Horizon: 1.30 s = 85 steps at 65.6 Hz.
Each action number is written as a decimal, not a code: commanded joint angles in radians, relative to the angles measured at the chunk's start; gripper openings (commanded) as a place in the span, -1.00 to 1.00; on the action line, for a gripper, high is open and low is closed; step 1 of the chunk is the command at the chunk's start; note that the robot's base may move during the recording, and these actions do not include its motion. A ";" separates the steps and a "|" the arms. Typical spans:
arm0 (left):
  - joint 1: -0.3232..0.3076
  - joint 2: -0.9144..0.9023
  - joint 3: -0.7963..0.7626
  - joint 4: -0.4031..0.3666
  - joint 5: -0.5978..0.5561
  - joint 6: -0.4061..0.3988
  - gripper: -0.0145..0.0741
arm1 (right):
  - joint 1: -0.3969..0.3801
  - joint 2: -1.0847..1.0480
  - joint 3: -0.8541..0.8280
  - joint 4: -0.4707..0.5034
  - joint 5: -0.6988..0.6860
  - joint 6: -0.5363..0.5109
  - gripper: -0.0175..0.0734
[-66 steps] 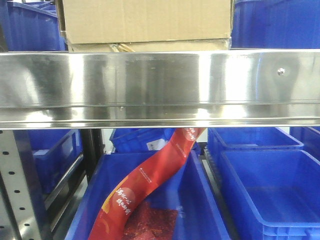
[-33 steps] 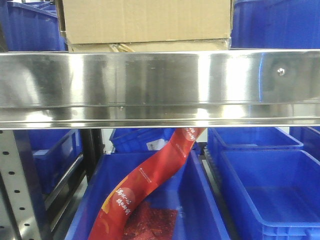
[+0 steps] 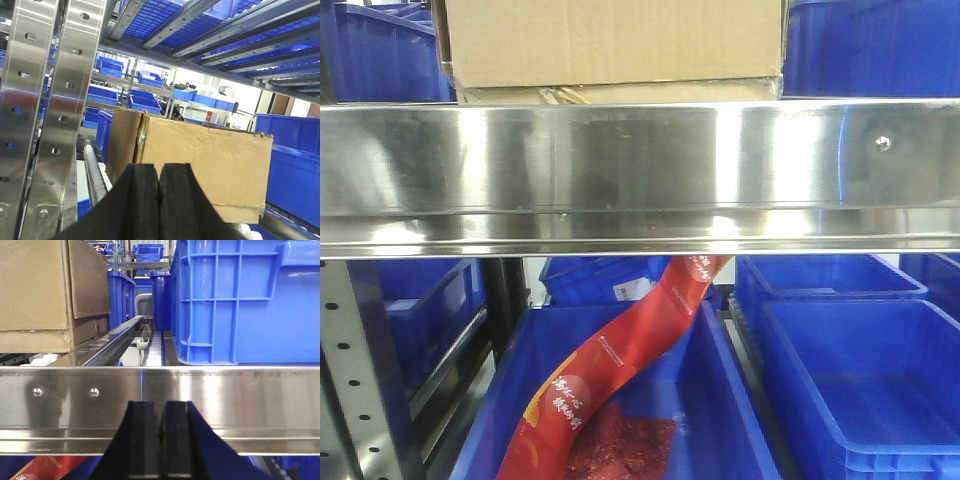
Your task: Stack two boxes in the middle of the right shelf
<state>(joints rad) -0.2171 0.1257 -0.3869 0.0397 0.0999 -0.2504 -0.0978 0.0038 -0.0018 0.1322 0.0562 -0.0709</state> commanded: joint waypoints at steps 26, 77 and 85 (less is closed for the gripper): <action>0.005 -0.003 0.026 0.004 -0.016 0.004 -0.88 | 0.000 -0.004 0.002 -0.004 -0.013 0.002 -0.97; 0.254 -0.126 0.387 0.016 -0.100 0.224 -0.88 | 0.000 -0.004 0.002 -0.004 -0.013 0.002 -0.97; 0.254 -0.126 0.387 0.010 -0.100 0.212 -0.88 | 0.000 -0.004 0.002 -0.004 -0.013 0.002 -0.97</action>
<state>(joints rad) 0.0332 0.0048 0.0020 0.0604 0.0242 -0.0398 -0.0978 0.0038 0.0000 0.1305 0.0603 -0.0686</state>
